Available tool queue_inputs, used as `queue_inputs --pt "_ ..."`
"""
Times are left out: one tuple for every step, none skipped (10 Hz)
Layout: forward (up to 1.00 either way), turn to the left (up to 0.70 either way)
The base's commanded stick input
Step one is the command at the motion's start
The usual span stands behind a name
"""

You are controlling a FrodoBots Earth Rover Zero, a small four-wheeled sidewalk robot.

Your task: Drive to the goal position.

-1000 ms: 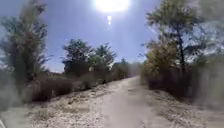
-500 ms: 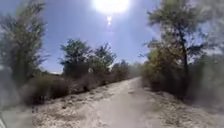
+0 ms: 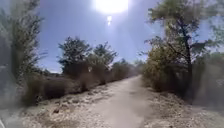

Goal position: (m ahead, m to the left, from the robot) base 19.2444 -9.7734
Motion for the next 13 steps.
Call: queue_inputs --pt "0.44 0.02" --pt "0.44 0.02" --pt "0.44 0.02" --pt "0.44 0.02" --pt "0.44 0.02" --pt "0.44 0.02" --pt "0.44 0.02" --pt "0.44 0.02" --pt "0.44 0.02" --pt "0.44 0.02" --pt "0.44 0.02" --pt "0.44 0.02" --pt "0.44 0.02"
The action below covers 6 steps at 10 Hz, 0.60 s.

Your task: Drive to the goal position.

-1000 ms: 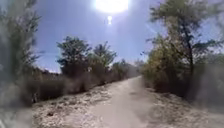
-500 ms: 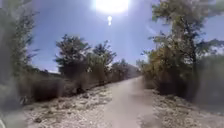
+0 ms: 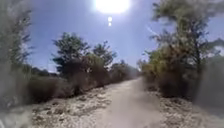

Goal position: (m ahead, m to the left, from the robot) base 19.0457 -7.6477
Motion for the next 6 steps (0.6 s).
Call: queue_inputs --pt "0.44 0.02" --pt "0.44 0.02" --pt "0.44 0.02" --pt "0.44 0.02" --pt "0.44 0.02" --pt "0.44 0.02"
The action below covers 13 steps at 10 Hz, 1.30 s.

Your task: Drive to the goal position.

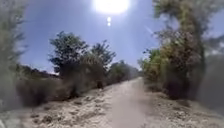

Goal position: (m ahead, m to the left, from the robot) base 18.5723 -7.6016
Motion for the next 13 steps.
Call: queue_inputs --pt "0.44 0.02" --pt "0.44 0.02" --pt "0.44 0.02" --pt "0.44 0.02" --pt "0.44 0.02" --pt "0.44 0.02" --pt "0.44 0.02" --pt "0.44 0.02" --pt "0.44 0.02" --pt "0.44 0.02" --pt "0.44 0.02" --pt "0.44 0.02" --pt "0.44 0.02"
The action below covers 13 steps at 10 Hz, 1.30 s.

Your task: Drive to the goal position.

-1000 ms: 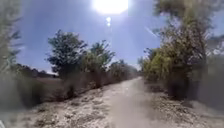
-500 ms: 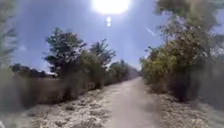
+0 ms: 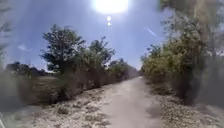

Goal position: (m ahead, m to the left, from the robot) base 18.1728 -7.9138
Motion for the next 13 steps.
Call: queue_inputs --pt "0.44 0.02" --pt "0.44 0.02" --pt "0.44 0.02" --pt "0.44 0.02" --pt "0.44 0.02" --pt "0.44 0.02" --pt "0.44 0.02" --pt "0.44 0.02" --pt "0.44 0.02" --pt "0.44 0.02" --pt "0.44 0.02" --pt "0.44 0.02" --pt "0.44 0.02"
